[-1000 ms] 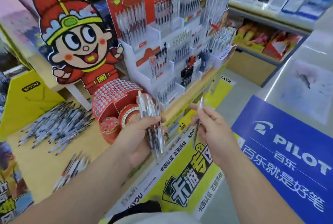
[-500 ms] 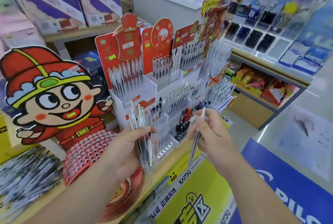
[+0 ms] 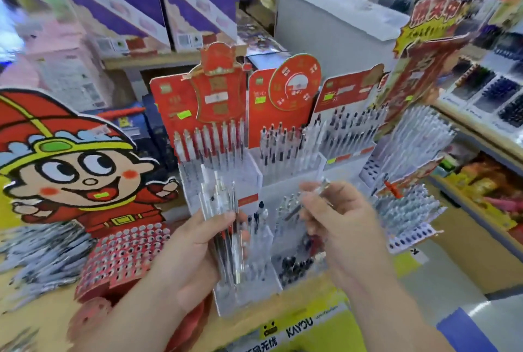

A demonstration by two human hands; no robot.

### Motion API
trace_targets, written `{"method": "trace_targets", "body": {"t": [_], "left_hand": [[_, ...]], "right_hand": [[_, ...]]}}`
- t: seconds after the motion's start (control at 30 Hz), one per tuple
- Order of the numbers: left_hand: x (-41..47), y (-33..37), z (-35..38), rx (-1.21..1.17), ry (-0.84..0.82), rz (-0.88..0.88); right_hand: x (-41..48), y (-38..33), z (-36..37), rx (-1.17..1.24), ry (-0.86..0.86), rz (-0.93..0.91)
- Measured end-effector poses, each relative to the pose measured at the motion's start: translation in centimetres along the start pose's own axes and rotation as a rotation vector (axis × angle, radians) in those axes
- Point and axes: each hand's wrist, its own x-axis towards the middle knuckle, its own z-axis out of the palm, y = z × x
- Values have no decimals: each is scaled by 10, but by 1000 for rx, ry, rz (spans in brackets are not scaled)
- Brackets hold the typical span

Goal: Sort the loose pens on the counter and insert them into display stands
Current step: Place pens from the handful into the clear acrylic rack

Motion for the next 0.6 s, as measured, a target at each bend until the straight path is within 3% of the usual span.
{"method": "trace_targets", "body": {"t": [0.3,0.6], "left_hand": [[8,-16,35,-176,325,197],[-3,-24,31,-524,301,185]], "right_hand": [[95,-30,-20,88,-351,-32],[111,-28,26,-10,-525,-94]]}}
